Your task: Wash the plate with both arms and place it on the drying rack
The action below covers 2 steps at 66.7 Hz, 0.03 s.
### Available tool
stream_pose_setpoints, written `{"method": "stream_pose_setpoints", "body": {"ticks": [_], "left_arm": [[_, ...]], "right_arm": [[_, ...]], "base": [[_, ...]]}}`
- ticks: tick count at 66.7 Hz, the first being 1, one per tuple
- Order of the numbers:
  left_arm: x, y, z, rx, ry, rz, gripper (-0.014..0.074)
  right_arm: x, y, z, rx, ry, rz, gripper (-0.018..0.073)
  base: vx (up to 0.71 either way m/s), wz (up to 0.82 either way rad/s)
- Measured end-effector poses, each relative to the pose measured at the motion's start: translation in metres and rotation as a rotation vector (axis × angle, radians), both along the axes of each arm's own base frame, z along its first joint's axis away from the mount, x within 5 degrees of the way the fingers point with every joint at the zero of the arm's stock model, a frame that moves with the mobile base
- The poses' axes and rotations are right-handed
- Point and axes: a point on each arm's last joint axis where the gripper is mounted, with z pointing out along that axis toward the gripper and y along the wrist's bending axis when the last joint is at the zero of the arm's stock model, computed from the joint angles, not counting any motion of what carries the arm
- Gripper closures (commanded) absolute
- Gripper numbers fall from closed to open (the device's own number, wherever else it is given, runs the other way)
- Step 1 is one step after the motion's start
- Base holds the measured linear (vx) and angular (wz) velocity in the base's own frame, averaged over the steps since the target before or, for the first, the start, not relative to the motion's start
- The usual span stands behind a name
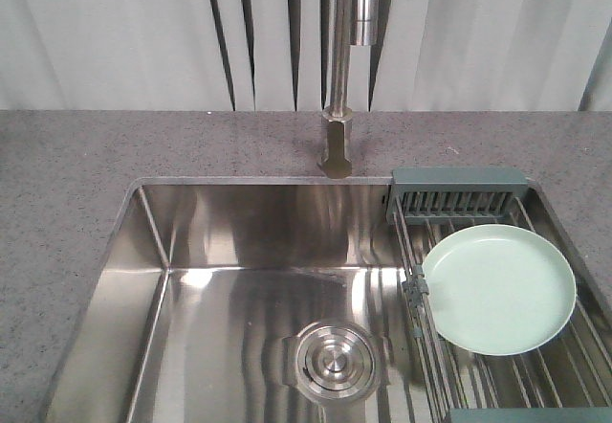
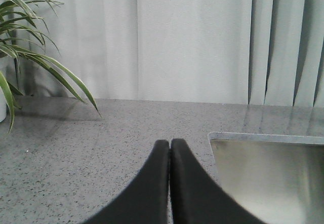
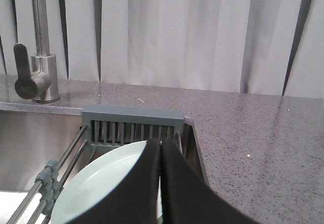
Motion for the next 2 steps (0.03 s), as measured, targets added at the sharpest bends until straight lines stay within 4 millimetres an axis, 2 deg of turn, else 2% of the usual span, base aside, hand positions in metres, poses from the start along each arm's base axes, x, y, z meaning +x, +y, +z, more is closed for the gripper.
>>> {"method": "stream_pose_setpoints", "body": {"ticks": [2], "left_arm": [[0.0, 0.0, 0.0, 0.0, 0.0, 0.0, 0.0603]], "right_arm": [[0.0, 0.0, 0.0, 0.0, 0.0, 0.0, 0.0567]], "base": [[0.0, 0.0]]}}
